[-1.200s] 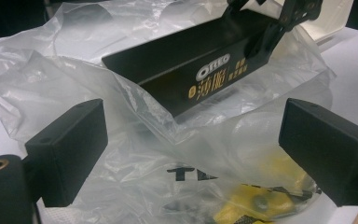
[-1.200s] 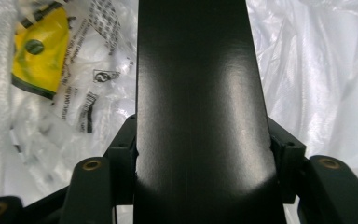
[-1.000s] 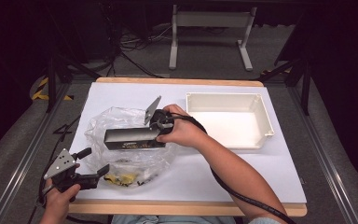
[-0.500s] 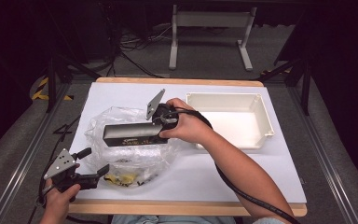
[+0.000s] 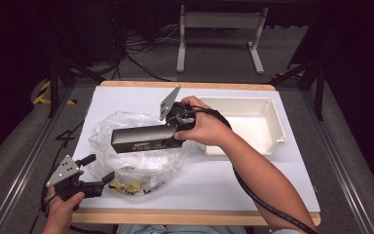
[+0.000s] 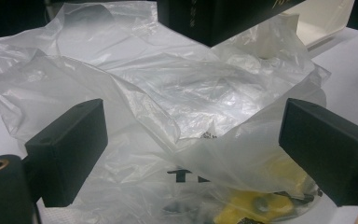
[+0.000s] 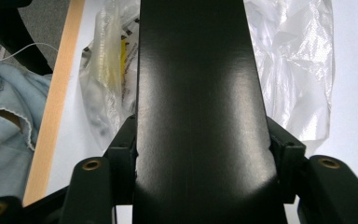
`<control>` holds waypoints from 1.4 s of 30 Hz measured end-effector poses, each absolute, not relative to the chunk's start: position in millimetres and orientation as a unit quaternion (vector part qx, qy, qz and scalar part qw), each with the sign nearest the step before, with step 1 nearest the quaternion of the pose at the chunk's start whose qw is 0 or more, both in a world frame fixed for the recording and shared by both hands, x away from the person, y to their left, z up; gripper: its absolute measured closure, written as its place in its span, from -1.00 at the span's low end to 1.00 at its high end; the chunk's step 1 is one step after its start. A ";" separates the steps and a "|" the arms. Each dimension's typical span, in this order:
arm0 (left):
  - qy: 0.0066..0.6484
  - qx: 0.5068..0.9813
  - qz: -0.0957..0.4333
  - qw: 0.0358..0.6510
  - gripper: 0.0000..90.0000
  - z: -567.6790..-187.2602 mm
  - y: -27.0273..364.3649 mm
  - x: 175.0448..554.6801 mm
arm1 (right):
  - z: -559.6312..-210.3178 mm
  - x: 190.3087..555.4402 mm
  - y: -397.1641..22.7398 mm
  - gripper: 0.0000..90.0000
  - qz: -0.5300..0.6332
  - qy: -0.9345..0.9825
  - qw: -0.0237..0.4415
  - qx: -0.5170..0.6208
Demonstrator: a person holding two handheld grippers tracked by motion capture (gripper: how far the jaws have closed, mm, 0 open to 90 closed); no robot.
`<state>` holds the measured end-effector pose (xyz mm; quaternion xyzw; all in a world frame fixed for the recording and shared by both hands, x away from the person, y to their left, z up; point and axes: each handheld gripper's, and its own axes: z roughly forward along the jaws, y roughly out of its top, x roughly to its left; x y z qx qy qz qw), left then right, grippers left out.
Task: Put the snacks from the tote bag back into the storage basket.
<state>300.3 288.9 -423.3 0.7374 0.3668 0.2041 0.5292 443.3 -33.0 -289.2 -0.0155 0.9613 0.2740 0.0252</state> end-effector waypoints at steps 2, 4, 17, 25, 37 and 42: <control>0.367 0.737 0.205 0.529 -0.80 -423.2 288.9 300.4 | -285.5 442.4 -35.6 -0.04 0.274 0.961 0.026 -0.018; 0.367 0.738 0.205 0.529 -0.80 -423.2 289.0 300.4 | -282.5 441.6 -38.1 -0.04 0.275 0.961 0.029 -0.022; 0.368 0.739 0.204 0.526 -0.80 -423.2 289.1 300.4 | -269.1 437.8 -58.8 -0.04 0.269 0.962 0.041 -0.026; 0.365 0.742 0.202 0.525 -0.80 -422.9 287.0 302.6 | -263.4 436.1 -81.9 -0.04 0.272 0.961 0.051 -0.011; 0.366 0.742 0.201 0.524 -0.80 -423.1 285.7 304.8 | -253.2 435.7 -130.6 -0.04 0.272 0.959 0.075 0.027; 0.366 0.742 0.201 0.524 -0.80 -423.5 285.1 305.6 | -251.0 435.8 -145.2 -0.04 0.269 0.959 0.084 0.035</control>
